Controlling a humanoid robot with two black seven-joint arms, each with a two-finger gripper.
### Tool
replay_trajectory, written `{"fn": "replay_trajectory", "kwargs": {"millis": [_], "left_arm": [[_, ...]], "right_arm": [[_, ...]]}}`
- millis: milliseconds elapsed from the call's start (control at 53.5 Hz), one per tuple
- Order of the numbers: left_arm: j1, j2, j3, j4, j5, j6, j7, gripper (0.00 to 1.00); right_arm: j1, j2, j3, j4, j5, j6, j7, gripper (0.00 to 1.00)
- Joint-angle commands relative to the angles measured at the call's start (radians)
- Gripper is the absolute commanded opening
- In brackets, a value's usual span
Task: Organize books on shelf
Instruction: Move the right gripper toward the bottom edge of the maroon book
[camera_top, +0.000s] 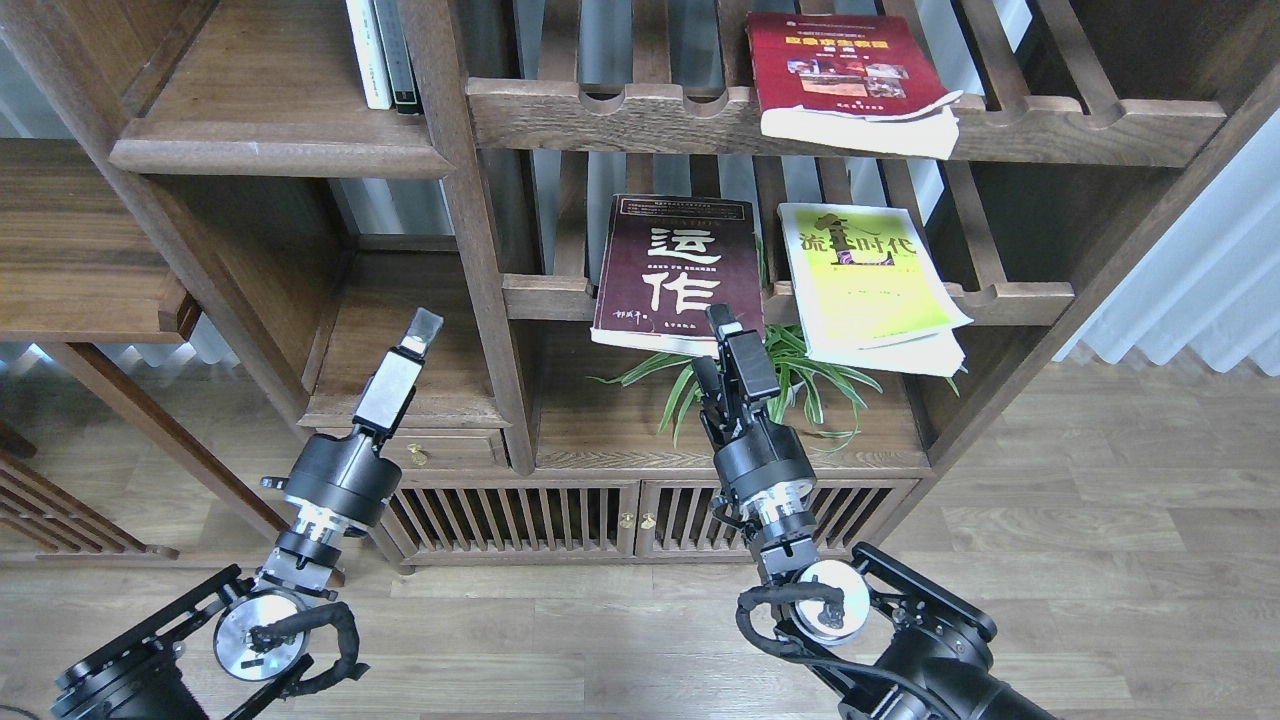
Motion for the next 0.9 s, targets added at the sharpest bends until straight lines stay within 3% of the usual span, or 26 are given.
{"fn": "replay_trajectory", "kwargs": {"millis": [0,94,224,599,879], "left_arm": [[0.008,0.001,-0.014,0.002,0.000,0.000,0.000,1.00],[0.019,0.001,-0.025,0.003,0.000,0.000,0.000,1.00],[0.039,0.001,-0.031,0.006,0.000,0.000,0.000,1.00],[0.039,0.000,-0.029,0.025,0.000,0.000,0.000,1.00],[0.041,-0.003,-0.029,0.035,0.000,0.000,0.000,1.00]], "right_arm": [[-0.001,0.000,-0.009,-0.008,0.001,-0.001,0.000,0.99],[0.001,0.000,-0.029,-0.022,0.001,-0.004,0.000,0.99],[0.021,0.000,-0.019,-0.083,0.010,-0.088,0.000,0.99],[0.100,0.000,-0.011,-0.131,0.121,-0.100,0.000,0.99],[0.125,0.000,-0.019,-0.140,0.122,-0.180,-0.007,0.99]]}}
